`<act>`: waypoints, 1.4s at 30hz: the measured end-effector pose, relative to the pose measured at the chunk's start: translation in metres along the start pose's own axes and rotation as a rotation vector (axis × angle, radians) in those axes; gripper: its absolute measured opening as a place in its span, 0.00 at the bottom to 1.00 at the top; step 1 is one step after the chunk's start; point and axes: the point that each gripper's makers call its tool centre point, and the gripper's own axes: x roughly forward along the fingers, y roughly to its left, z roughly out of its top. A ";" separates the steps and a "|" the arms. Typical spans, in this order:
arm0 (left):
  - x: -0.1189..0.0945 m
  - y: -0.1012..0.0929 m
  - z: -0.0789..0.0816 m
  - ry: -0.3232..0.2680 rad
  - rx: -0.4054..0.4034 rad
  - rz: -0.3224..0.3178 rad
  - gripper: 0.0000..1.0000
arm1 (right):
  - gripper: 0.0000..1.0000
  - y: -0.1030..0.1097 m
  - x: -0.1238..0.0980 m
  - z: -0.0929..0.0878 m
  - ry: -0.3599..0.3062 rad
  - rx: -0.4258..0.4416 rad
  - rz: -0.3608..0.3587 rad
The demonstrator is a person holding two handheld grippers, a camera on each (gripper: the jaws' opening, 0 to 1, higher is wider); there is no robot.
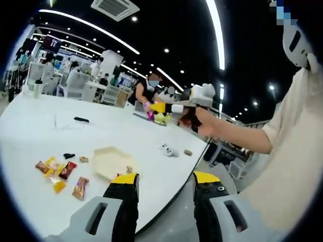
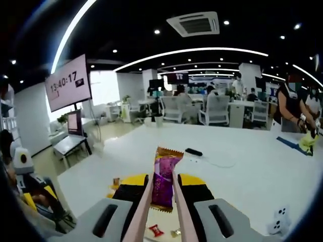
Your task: Place the target food into the container with the food tongs after gripping and lifting it, then release it inside without dropping or visibly crushing the food.
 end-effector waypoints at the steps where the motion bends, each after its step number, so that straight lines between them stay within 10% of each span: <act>1: 0.000 0.000 0.000 0.000 0.000 0.000 0.41 | 0.22 0.000 0.000 0.000 0.000 0.000 0.000; 42: -0.009 0.007 -0.004 -0.001 -0.022 0.004 0.40 | 0.22 -0.023 0.024 -0.028 0.083 0.028 -0.041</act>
